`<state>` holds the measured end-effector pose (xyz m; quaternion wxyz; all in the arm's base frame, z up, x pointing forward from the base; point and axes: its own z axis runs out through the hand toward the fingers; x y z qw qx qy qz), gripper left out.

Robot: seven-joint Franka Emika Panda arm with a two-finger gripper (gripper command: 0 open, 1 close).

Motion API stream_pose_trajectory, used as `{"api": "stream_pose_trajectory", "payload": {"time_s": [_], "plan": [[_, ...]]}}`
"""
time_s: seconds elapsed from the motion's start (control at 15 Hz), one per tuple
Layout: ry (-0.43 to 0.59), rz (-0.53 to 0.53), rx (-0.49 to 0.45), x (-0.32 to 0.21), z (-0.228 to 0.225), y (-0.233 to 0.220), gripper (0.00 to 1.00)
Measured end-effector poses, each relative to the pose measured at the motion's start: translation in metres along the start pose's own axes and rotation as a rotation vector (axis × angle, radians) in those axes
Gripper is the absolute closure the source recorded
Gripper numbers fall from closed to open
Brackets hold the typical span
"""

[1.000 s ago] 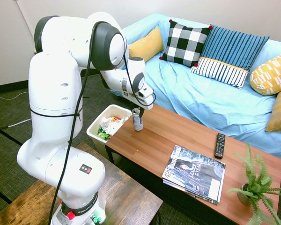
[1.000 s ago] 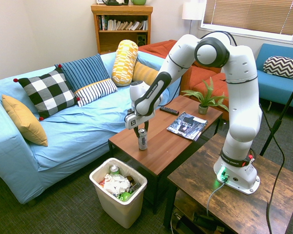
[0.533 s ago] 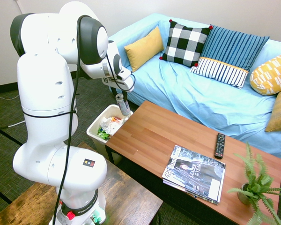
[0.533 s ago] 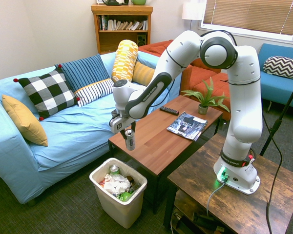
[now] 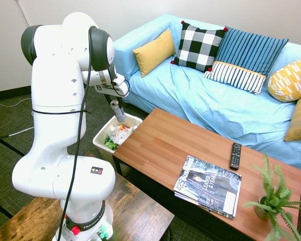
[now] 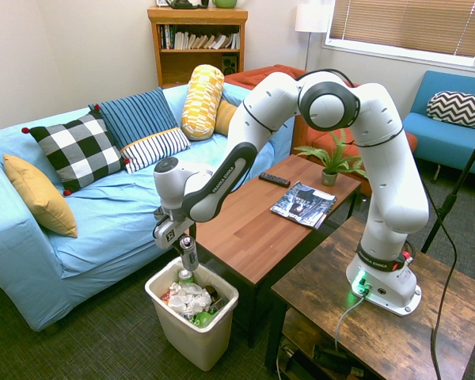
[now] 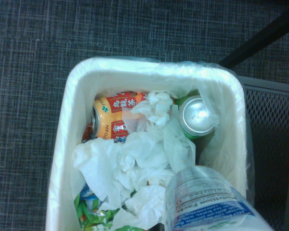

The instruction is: Throw the can in the trash bin

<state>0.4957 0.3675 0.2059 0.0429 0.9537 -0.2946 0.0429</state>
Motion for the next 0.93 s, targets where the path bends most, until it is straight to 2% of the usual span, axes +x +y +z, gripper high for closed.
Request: {"api": "stream_pose_trajectory", "payload": {"time_s": [0.67,0.93], "plan": [[0.006,-0.008,-0.011,0.0,0.001,-0.006,0.0],[0.058,0.024,-0.015,-0.004,-0.029,0.001,0.0]]}}
